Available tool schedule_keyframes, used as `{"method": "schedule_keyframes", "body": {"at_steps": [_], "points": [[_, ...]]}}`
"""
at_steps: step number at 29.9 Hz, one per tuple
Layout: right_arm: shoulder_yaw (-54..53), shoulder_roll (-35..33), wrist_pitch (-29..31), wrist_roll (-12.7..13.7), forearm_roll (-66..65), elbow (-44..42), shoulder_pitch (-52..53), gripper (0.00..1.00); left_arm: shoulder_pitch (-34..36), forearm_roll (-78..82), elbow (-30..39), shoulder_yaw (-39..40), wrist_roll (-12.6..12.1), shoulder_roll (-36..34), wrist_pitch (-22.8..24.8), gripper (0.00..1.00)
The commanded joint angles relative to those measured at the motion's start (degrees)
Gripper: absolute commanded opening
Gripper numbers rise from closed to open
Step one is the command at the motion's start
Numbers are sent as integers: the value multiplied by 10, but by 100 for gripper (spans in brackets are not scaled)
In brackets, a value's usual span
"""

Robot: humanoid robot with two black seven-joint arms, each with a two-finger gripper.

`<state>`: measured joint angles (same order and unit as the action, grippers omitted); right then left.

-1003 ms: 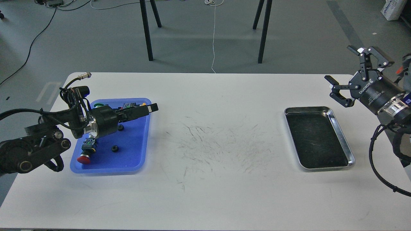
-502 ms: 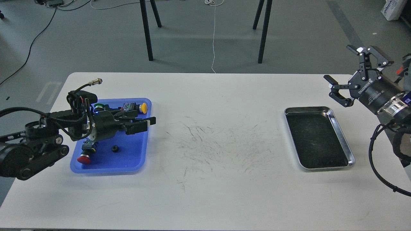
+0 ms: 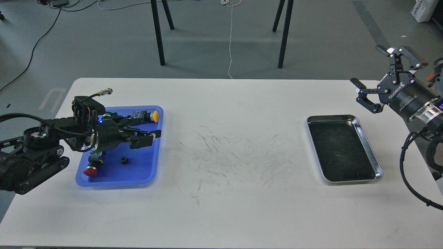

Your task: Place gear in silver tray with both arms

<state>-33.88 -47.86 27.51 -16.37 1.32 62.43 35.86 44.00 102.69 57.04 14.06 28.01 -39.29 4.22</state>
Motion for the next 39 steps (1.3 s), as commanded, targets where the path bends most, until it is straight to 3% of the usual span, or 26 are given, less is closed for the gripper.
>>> {"method": "schedule_keyframes", "body": {"at_steps": [1,9,22,39], "points": [[0,0,0,0,0,1,0,99,-1,1,0,0,0,1,-1,100],[0,0,0,-1,0,1,-1,99,-1,4,-4,-1,0,4,-1,100],[0,0,0,-1,0,3,-1,99,10,44,-95,-36,0,25,-18,100],[0,0,0,-1,0,2,-3,99,11,77,-139,-53,0,54,-28,98]]}}
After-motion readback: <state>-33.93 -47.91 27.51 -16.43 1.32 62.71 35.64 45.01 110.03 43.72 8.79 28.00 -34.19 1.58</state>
